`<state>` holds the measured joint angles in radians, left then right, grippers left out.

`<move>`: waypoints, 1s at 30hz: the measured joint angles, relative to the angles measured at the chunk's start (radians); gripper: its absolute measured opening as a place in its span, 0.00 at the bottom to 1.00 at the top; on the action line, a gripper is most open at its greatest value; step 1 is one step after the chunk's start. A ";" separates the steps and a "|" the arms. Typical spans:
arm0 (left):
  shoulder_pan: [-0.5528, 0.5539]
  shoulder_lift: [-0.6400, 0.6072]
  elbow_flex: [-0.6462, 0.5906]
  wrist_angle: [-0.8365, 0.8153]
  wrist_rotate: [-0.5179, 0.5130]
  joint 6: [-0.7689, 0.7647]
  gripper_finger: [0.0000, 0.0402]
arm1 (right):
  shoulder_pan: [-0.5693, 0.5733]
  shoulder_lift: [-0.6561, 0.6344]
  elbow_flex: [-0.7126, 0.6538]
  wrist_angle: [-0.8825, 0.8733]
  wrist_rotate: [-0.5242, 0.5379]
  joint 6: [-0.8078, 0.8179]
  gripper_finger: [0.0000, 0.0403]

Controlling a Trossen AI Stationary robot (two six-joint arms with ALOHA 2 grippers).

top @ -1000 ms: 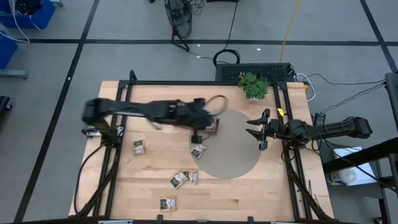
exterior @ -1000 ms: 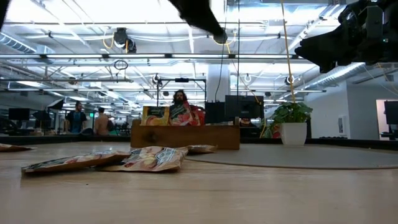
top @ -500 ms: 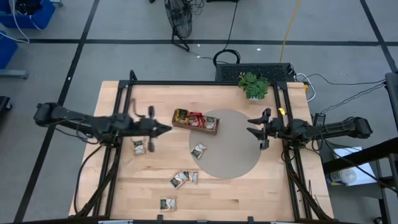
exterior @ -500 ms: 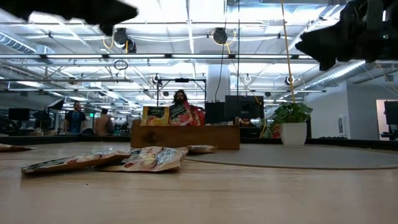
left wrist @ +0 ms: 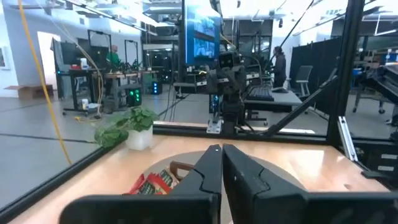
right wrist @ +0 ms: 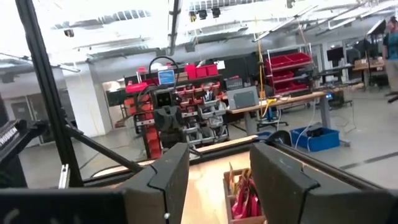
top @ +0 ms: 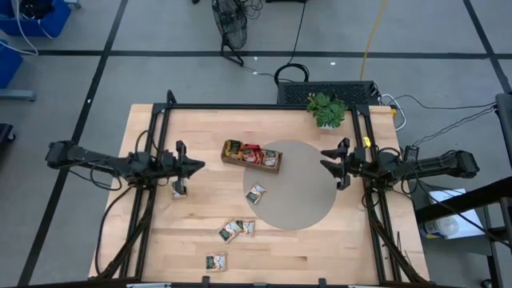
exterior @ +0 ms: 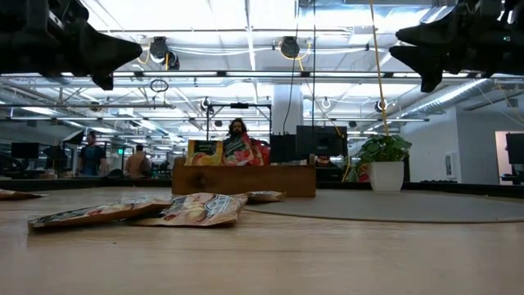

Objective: Pick & Place Tea
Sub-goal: Put the brown tea bag into the right section of the wooden organizer

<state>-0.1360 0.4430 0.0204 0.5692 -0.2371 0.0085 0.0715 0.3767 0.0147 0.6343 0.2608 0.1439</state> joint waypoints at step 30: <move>0.000 0.002 -0.003 -0.022 0.004 0.013 0.08 | -0.274 1.548 1.701 -1.480 -0.134 -0.158 0.00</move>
<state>-0.1360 0.4446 0.0177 0.5472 -0.2332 0.0216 -0.2020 1.9251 1.7161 -0.8462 0.1264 -0.0139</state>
